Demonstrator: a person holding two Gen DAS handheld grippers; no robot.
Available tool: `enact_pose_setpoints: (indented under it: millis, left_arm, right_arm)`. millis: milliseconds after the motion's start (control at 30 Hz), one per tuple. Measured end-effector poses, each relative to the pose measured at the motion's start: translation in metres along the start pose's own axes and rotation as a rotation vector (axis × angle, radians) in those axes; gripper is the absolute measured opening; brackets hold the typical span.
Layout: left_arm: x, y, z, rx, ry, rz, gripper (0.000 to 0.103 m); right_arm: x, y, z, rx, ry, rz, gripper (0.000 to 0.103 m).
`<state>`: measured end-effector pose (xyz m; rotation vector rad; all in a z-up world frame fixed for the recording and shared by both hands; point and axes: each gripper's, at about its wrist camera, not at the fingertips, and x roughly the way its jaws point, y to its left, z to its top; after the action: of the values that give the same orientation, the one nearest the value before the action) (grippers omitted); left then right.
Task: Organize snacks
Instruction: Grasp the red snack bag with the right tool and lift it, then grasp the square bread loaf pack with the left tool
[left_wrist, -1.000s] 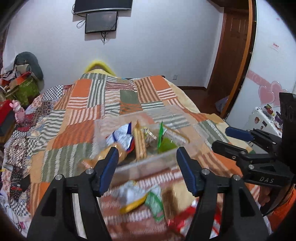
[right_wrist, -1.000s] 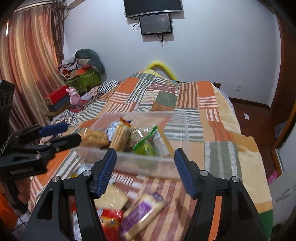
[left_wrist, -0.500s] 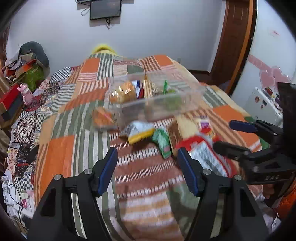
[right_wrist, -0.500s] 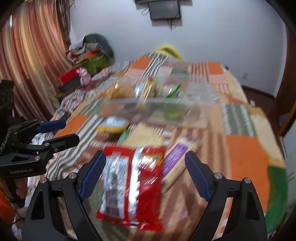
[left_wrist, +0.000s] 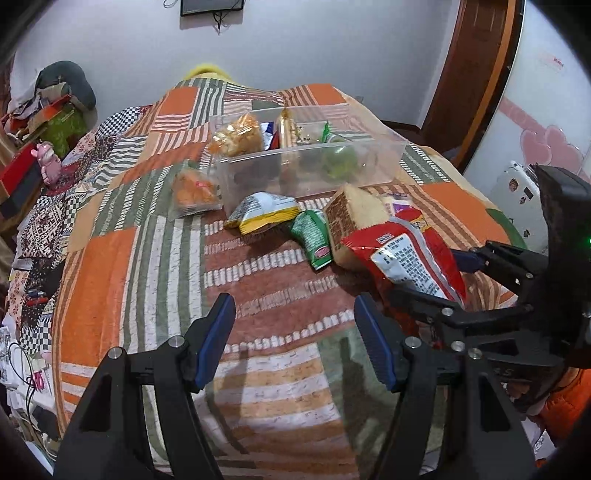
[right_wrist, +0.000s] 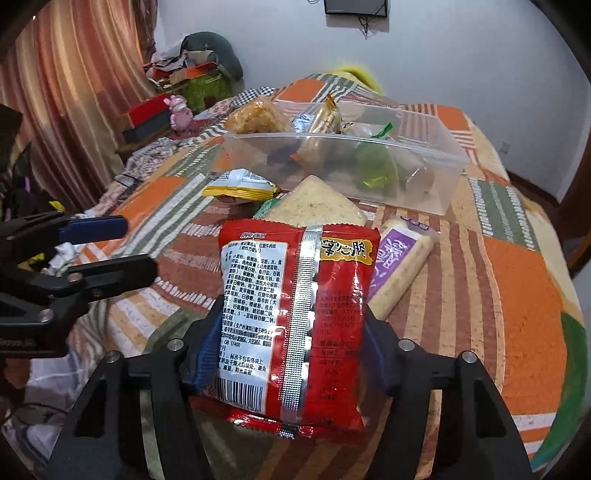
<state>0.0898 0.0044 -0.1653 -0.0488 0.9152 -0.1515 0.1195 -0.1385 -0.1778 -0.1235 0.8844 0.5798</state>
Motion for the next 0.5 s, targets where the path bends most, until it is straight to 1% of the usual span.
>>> enact_pose_setpoints:
  millis: [100,267,400,500]
  left_arm:
    - [0.004,-0.007,0.009,0.005,-0.003,-0.004,0.067]
    - [0.02,-0.024,0.028,0.019,0.006,-0.016,0.067]
    - [0.038,-0.04,0.041,0.038,0.021,-0.026,0.067]
    - [0.057,-0.052,0.048,0.066,0.048,-0.018,0.067]
  right_arm:
    - [-0.014,-0.014,-0.001,0.036,-0.039,-0.006,0.061]
    - [-0.039,-0.044,0.001,0.086,-0.102,-0.061,0.061]
    - [-0.051,-0.066,0.001,0.13,-0.128,-0.09,0.061]
    - [-0.056,-0.08,-0.002,0.166,-0.138,-0.098,0.061]
